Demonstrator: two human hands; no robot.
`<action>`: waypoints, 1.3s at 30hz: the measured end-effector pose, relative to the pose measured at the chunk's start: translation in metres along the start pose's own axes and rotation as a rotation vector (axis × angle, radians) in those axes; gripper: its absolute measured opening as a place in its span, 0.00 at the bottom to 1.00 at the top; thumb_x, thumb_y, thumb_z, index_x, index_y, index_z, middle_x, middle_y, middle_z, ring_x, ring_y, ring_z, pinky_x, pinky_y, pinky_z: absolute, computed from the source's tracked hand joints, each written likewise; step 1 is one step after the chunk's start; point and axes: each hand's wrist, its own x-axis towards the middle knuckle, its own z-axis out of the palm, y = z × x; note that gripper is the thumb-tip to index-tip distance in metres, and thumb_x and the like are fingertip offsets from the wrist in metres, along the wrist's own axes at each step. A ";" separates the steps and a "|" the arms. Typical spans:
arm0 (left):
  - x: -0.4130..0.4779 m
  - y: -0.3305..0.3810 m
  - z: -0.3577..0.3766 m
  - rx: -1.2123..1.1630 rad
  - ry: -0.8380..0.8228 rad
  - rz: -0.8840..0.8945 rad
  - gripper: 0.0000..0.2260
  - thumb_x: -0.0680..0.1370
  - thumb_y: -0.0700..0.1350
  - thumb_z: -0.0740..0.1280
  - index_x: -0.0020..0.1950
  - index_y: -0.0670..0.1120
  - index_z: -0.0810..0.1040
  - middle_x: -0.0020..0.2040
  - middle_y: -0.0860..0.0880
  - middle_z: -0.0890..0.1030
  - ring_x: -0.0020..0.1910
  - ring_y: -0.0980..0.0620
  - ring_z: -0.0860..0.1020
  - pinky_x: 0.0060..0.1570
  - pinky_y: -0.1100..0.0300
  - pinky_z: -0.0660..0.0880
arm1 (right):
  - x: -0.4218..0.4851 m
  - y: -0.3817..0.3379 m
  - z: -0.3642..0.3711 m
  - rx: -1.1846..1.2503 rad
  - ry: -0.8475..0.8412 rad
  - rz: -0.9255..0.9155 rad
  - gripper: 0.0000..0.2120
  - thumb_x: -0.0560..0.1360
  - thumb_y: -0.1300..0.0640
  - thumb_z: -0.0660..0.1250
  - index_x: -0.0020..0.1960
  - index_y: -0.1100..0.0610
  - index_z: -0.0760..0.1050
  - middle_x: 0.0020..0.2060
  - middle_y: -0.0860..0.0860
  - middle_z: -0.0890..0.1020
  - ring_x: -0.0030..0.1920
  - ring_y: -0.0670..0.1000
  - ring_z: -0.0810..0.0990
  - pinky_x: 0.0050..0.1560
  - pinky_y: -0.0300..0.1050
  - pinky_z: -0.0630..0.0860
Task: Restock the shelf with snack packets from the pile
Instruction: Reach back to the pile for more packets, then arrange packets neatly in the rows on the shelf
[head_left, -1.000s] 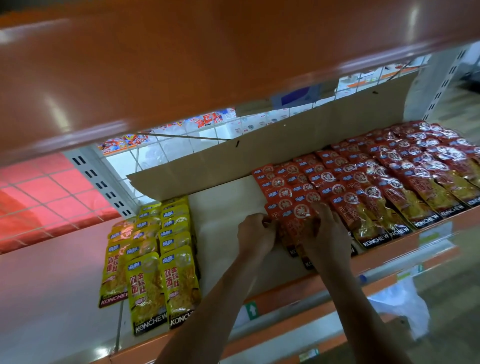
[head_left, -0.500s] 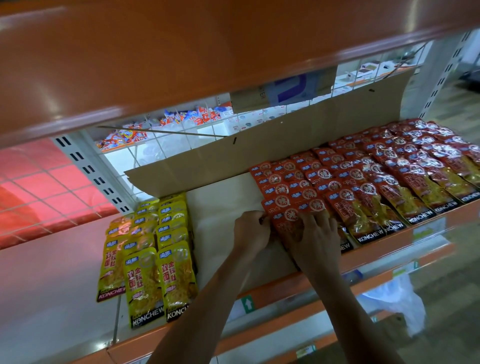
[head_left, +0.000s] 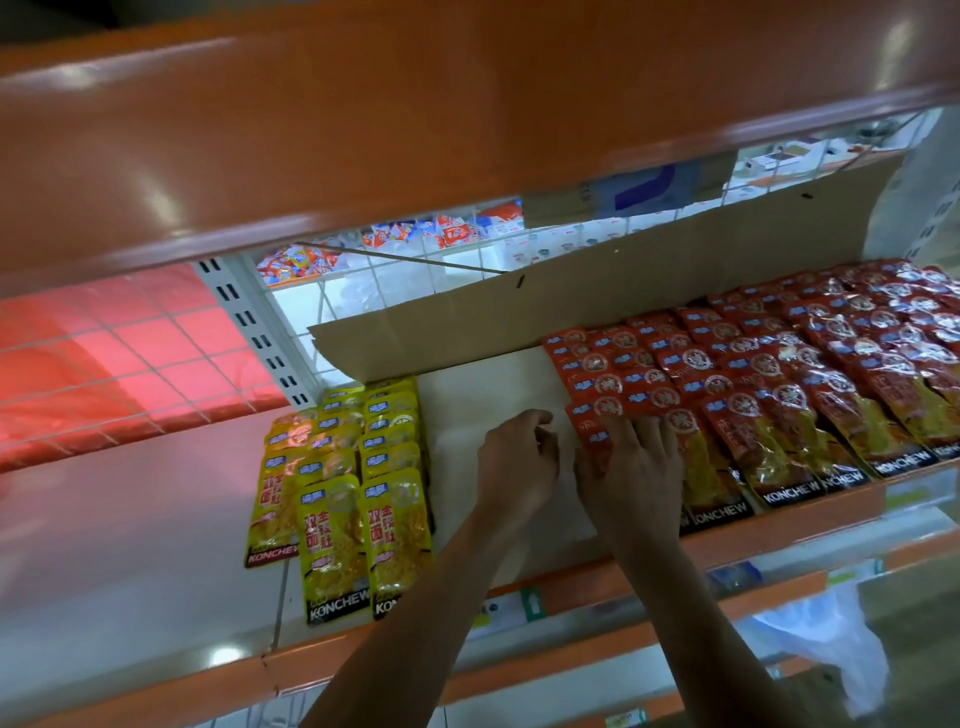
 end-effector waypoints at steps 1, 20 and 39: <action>-0.001 -0.003 -0.007 0.019 0.034 0.030 0.13 0.79 0.43 0.63 0.63 0.47 0.77 0.54 0.48 0.83 0.53 0.50 0.80 0.55 0.57 0.75 | 0.000 -0.008 0.004 0.009 -0.029 -0.028 0.19 0.71 0.57 0.71 0.60 0.62 0.76 0.56 0.59 0.78 0.58 0.62 0.74 0.56 0.53 0.70; -0.052 -0.185 -0.206 0.286 0.446 -0.062 0.15 0.75 0.41 0.68 0.61 0.45 0.80 0.57 0.43 0.81 0.58 0.41 0.76 0.57 0.52 0.72 | -0.066 -0.258 0.113 0.209 -0.293 -0.433 0.18 0.68 0.61 0.70 0.58 0.60 0.78 0.54 0.60 0.80 0.56 0.63 0.76 0.57 0.54 0.73; -0.140 -0.422 -0.413 0.489 0.495 -0.399 0.13 0.75 0.44 0.61 0.58 0.43 0.77 0.52 0.43 0.78 0.54 0.40 0.75 0.53 0.50 0.70 | -0.205 -0.524 0.230 0.328 -0.626 -0.506 0.14 0.74 0.56 0.65 0.60 0.56 0.76 0.56 0.54 0.79 0.56 0.55 0.75 0.53 0.46 0.71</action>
